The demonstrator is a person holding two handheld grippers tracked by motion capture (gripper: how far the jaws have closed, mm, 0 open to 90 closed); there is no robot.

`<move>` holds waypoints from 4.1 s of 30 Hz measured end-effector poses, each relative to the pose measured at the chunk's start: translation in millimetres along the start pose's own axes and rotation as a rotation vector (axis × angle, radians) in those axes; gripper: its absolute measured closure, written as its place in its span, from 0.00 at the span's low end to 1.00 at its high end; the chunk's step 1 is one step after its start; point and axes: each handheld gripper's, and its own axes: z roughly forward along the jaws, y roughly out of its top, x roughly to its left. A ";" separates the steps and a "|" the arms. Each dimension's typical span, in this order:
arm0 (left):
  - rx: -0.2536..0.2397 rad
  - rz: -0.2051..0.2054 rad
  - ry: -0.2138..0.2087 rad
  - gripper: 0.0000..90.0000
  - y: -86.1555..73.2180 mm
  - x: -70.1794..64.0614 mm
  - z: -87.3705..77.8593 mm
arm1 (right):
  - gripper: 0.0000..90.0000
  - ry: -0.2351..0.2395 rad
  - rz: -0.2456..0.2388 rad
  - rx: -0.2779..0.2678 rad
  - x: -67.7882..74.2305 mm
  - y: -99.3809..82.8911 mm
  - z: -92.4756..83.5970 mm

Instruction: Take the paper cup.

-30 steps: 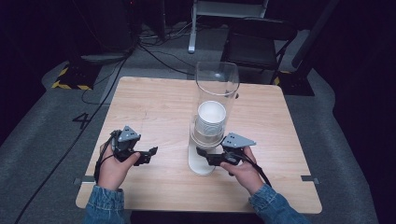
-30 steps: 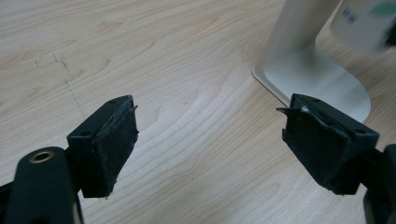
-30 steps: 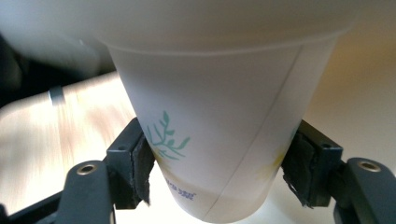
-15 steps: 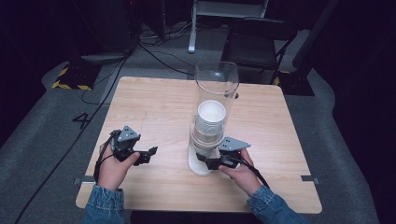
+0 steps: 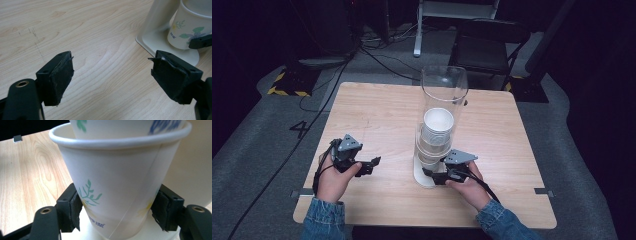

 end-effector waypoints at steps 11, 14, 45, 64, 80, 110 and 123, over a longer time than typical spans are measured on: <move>0.004 0.012 -0.003 0.20 2.1 0.1 2.6 | 0.36 -0.002 0.006 0.022 0.0 -5.6 -1.2; 0.005 0.015 -0.004 0.20 3.2 -0.3 3.5 | 0.36 -0.003 0.007 0.026 0.2 -6.1 -2.5; 0.021 0.055 -0.048 0.19 22.4 -6.1 31.5 | 0.36 -0.108 -0.011 0.041 -11.3 -19.6 -37.9; 0.017 0.051 -0.065 0.19 29.8 -8.7 39.7 | 0.36 -0.206 0.025 -0.008 -32.3 -16.4 -69.8; 0.039 0.039 -0.022 0.19 17.0 -2.3 33.0 | 0.36 -0.317 0.108 -0.071 -73.0 -6.0 -94.1; 0.059 0.006 0.011 0.19 -1.3 4.9 21.5 | 0.35 -0.417 0.237 0.011 -130.7 -31.4 -77.6; 0.062 0.006 0.000 0.19 -0.7 4.5 23.5 | 0.35 -0.420 0.265 0.088 -135.1 -42.7 -73.9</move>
